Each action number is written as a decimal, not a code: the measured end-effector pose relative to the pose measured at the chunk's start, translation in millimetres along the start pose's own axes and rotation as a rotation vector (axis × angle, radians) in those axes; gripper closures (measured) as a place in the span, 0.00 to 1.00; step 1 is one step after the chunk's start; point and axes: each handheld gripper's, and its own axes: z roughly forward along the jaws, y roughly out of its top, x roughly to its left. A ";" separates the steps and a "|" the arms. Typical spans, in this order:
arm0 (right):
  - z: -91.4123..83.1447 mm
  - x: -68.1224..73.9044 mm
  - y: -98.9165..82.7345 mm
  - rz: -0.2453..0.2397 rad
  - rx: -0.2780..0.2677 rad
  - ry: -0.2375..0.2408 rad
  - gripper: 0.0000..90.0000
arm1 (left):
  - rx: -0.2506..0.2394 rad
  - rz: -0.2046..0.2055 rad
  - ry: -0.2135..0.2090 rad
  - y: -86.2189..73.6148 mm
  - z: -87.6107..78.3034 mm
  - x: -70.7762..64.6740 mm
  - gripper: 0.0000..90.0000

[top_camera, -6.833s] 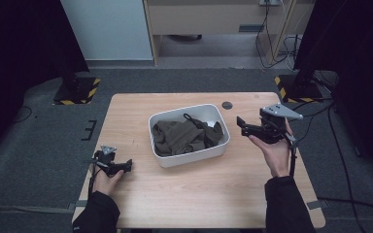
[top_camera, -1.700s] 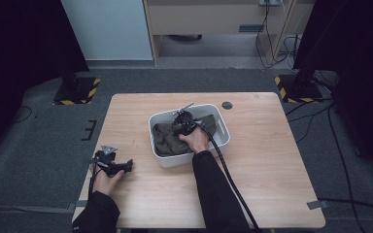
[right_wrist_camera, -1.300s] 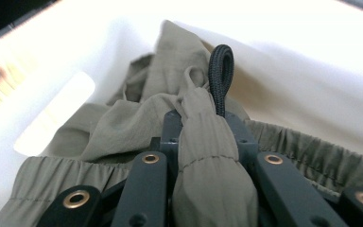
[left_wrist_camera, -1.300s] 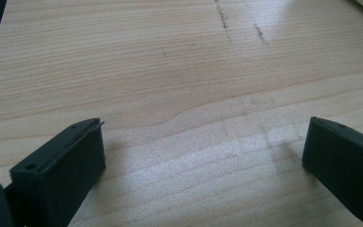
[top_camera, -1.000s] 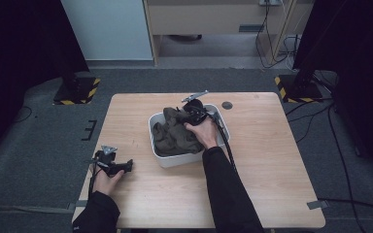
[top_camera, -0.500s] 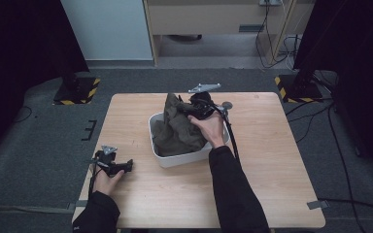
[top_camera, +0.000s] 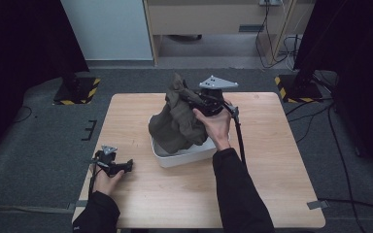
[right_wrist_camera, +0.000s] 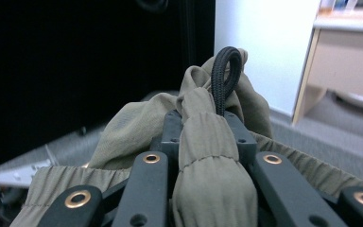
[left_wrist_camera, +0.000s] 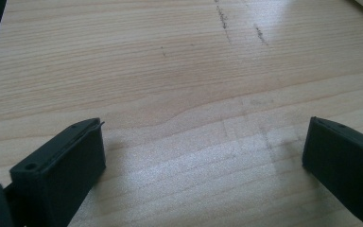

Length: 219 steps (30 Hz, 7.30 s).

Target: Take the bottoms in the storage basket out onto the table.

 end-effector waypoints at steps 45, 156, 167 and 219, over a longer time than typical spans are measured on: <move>-165.7 34.8 70.6 -0.138 -0.389 0.020 0.83 | 0.003 0.002 -0.001 0.0 -0.2 0.1 0.00; -181.8 -80.9 -171.6 0.040 0.313 -0.287 0.79 | 0.001 -0.003 0.001 0.0 -0.1 -0.8 0.00; -166.8 -94.5 -194.2 0.036 0.377 -0.347 0.77 | 0.000 -0.003 0.001 -0.1 0.1 -1.1 0.00; -161.1 -56.3 -210.3 -0.086 0.284 -0.501 0.09 | 0.000 -0.004 0.001 0.0 0.1 -1.2 0.00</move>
